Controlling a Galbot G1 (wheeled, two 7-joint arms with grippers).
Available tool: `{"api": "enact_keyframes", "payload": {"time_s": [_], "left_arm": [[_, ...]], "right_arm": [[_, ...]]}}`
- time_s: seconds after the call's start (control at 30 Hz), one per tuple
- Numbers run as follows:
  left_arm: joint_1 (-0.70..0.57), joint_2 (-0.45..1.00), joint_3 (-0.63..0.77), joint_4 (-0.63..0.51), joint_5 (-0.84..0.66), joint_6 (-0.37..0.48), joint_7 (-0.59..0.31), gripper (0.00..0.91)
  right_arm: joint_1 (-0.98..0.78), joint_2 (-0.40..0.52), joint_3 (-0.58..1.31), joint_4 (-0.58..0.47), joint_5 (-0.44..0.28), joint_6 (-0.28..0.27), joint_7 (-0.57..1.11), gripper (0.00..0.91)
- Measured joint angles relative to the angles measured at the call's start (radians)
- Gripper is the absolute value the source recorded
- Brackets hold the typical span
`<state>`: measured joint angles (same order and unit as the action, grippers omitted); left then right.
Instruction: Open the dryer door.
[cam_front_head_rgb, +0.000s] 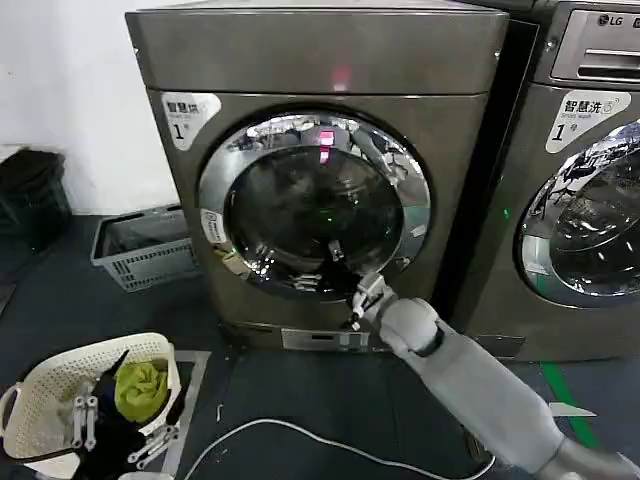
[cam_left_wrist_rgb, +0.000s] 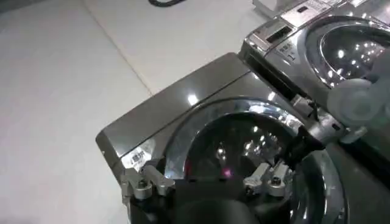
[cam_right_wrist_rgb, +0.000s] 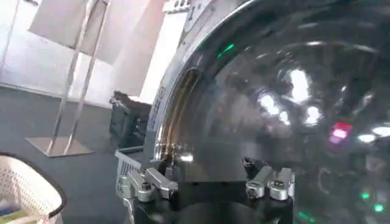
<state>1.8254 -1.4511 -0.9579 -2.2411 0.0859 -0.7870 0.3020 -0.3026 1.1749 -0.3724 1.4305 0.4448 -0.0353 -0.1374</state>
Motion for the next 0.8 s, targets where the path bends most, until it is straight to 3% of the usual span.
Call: {"api": "enact_keyframes", "payload": {"time_s": [0.8], "left_arm": [[0.001,-0.01,0.001,0.008,-0.001,-0.014,0.0,0.907]], "right_arm": [[0.13,0.235,-0.043,-0.269,-0.033,0.026,-0.033,0.907]]}}
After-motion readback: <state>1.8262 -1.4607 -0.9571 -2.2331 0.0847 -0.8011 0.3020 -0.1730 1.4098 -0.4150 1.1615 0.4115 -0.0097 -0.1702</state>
